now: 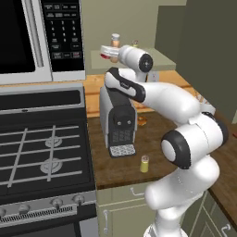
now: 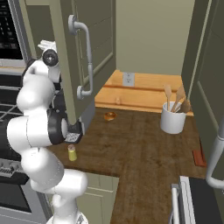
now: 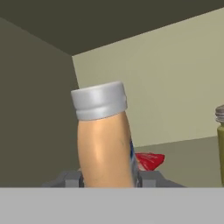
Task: Put the shaker and condiment bottle from the counter next to their counterparts in the cabinet.
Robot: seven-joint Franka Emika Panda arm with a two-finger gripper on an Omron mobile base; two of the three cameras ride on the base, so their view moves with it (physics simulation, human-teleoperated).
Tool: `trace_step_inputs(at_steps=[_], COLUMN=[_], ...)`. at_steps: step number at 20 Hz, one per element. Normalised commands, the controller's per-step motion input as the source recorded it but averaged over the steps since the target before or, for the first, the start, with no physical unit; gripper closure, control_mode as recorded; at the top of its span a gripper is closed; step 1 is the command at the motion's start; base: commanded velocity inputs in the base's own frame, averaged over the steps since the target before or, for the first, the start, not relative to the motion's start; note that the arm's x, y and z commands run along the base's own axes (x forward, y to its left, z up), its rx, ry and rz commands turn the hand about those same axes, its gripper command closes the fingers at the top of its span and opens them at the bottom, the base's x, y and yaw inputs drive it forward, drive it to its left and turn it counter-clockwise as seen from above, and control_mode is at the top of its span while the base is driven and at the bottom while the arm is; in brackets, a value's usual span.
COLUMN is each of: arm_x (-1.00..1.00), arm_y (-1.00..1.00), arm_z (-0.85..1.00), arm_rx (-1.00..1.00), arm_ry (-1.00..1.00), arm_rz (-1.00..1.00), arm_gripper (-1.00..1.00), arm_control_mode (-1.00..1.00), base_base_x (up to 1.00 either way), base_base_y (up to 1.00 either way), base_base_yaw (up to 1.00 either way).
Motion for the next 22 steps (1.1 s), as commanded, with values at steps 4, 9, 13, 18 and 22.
trace_step_inputs(at_steps=[4, 9, 13, 18, 22], arm_x=[0.26, 0.00, -0.27, -0.73, -0.53], arm_y=[0.09, 0.01, 0.00, 0.04, 0.03], arm_z=[-0.22, -0.01, 0.00, 0.00, 0.21], arm_rx=[-0.01, 0.00, 0.00, 0.00, 0.00], arm_ry=[0.00, 0.07, 0.03, -0.01, 0.00], arm_rz=[0.00, -0.03, -0.08, -0.07, -0.02], arm_gripper=[-1.00, -1.00, -1.00, -1.00, -1.00], arm_control_mode=[-1.00, -1.00, -1.00, -1.00, -1.00], base_base_x=[0.00, 0.00, 0.00, 0.00, 0.00], base_base_y=[0.00, 0.00, 0.00, 0.00, 0.00], base_base_yaw=[0.00, 0.00, 0.00, 0.00, 0.00])
